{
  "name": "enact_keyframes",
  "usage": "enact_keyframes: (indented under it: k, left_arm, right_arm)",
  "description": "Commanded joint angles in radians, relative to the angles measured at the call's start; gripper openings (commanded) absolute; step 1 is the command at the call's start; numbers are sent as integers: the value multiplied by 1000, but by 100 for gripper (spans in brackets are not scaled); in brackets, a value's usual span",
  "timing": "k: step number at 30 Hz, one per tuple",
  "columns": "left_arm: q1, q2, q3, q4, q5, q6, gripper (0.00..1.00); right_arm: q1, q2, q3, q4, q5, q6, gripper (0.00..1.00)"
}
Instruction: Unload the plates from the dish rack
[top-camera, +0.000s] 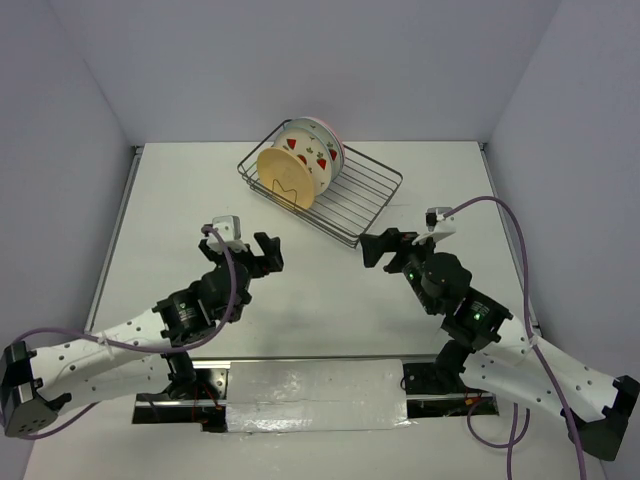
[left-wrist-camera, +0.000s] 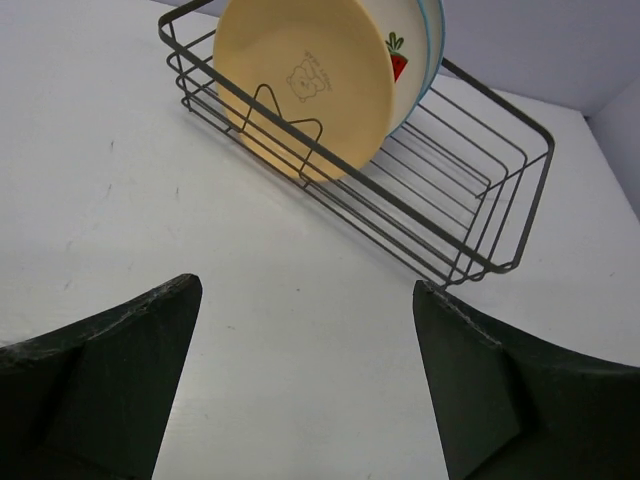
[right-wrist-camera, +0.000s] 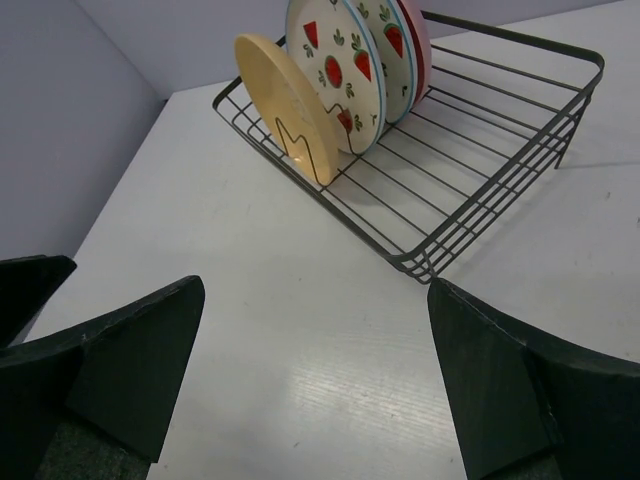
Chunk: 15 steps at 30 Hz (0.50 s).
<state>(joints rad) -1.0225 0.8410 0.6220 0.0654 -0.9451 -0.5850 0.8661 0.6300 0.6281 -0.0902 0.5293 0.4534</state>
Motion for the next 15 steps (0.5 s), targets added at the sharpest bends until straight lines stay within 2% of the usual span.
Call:
enact_keyframes:
  k: [1, 4, 6, 9, 12, 15]
  left_arm:
    - [-4, 21, 99, -96, -46, -145, 99]
    - [-4, 76, 169, -211, -95, -248, 92]
    - [-4, 154, 253, -281, -156, -303, 79]
    - [-2, 285, 388, -410, -222, -354, 71]
    - [31, 403, 537, -518, -184, -404, 65]
    - [84, 501, 663, -498, -121, -333, 63]
  right_arm:
    - [1, 4, 36, 8, 57, 30, 100]
    - [-1, 8, 45, -20, 99, 71, 100]
    - [2, 20, 45, -34, 129, 102, 100]
    - [1, 36, 51, -62, 172, 122, 100]
    - [1, 43, 65, -108, 219, 142, 99]
    - [1, 39, 50, -86, 219, 127, 99]
